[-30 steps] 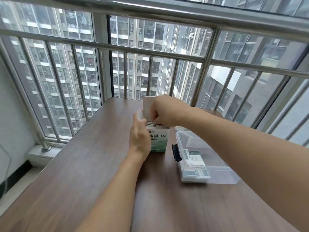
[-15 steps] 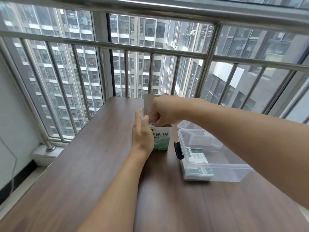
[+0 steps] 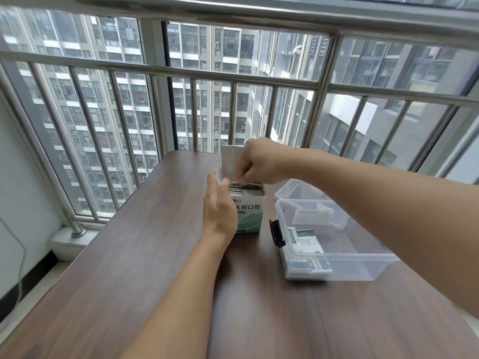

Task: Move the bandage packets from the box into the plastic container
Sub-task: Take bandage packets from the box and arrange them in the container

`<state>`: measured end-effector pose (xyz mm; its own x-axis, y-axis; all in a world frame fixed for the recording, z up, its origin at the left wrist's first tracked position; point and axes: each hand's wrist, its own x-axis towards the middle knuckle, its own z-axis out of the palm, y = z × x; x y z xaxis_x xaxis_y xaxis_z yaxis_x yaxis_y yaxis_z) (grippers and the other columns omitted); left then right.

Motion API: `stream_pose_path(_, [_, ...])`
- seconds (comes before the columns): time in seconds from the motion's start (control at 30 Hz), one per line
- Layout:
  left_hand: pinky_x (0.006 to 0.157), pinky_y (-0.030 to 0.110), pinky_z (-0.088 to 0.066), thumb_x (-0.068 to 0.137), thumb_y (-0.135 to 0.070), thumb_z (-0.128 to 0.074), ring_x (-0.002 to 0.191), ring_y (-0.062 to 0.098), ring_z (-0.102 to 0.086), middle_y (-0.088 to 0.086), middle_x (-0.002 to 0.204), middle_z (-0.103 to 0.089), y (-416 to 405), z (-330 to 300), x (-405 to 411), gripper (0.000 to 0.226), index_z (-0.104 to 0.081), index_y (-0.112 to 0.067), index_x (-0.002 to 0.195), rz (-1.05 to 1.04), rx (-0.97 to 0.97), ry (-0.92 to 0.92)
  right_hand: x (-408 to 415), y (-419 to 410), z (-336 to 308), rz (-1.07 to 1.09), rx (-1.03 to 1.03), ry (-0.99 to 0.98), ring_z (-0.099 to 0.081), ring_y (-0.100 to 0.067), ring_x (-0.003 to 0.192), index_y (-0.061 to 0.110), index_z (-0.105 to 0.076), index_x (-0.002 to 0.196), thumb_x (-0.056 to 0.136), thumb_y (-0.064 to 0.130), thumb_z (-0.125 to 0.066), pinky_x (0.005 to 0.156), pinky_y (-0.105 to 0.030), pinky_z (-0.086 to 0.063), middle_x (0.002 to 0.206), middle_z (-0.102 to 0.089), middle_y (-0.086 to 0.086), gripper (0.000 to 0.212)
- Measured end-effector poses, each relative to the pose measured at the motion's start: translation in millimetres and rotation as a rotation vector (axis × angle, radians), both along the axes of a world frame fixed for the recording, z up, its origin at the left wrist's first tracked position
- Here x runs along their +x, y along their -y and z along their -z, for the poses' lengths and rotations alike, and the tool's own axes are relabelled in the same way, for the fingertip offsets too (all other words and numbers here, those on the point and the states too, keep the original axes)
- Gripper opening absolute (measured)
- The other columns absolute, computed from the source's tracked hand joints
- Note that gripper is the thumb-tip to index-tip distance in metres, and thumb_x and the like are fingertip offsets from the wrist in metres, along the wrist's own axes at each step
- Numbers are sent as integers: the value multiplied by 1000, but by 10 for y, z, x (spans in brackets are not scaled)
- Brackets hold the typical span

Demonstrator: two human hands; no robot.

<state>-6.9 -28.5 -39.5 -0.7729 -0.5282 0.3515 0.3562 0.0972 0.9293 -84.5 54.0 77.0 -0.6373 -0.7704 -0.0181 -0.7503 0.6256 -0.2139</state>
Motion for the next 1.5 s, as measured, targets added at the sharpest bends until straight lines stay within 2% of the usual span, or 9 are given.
stream_pose_path(0.1, [76,-5,-34,92,-31,-30,92,-31,-50,-28,105,-56,10,9,-15,29,-47,-36,115,10,3,-11,2,18,26,11,-2,-7,-58,-5,65,21,-70,68,86,11,-74,57,-17,-41,64,-63,11,21])
stream_pose_path(0.33, [84,0,-35,90,-37,-29,100,-25,-51,-24,112,-57,24,46,-37,49,-48,-27,134,-10,13,8,36,31,91,-42,-3,-65,-62,-12,66,14,-76,77,84,19,-78,65,-28,-54,70,-69,4,10])
stream_pose_path(0.5, [80,-4,-32,90,-36,-29,98,-31,-48,-30,111,-54,11,39,-33,47,-49,-26,132,-10,3,10,41,18,86,-64,23,-118,-70,-18,74,13,-78,78,82,14,-79,75,-37,-61,73,-74,0,5])
stream_pose_path(0.67, [74,-3,-34,92,-32,-31,88,-30,-51,-27,100,-57,-15,-23,9,23,-47,-46,100,-24,4,25,26,15,34,-54,-36,-177,-65,-10,68,15,-78,78,83,16,-81,75,-35,-59,72,-71,6,6])
stream_pose_path(0.9, [71,-3,-35,96,-32,-33,87,-28,-52,-24,101,-58,-6,-4,-1,21,-48,-40,109,-50,-11,30,21,-42,-62,-64,-82,-191,-67,-11,73,11,-79,88,86,14,-79,75,-30,-57,80,-74,2,4])
stream_pose_path(1.07, [69,-2,-35,103,-23,-34,85,-26,-53,-21,100,-59,-6,8,-9,22,-50,-34,114,-59,-30,34,81,-55,-53,-84,44,-198,-57,-3,61,15,-73,77,86,10,-76,58,-17,-45,66,-62,12,11])
stream_pose_path(1.17, [67,1,-38,104,-22,-35,82,-21,-56,-18,99,-61,-2,14,-17,25,-52,-40,107,-60,-16,36,120,-34,-22,-82,101,-205,-57,-8,59,14,-73,78,84,5,-74,58,-21,-49,63,-58,13,10])
stream_pose_path(1.33, [68,-6,-33,108,-11,-33,78,-35,-46,-29,95,-49,-28,-36,19,38,-41,-45,94,-39,-33,45,147,25,45,-87,153,-215,-60,-12,58,17,-73,70,83,8,-69,52,-22,-46,62,-64,8,16])
stream_pose_path(1.5, [66,-7,-31,108,-12,-33,78,-38,-44,-31,97,-47,-20,0,1,24,-43,-34,112,-37,-18,54,138,72,51,-87,177,-220,-59,-17,61,18,-76,73,85,10,-69,60,-29,-53,66,-65,5,16])
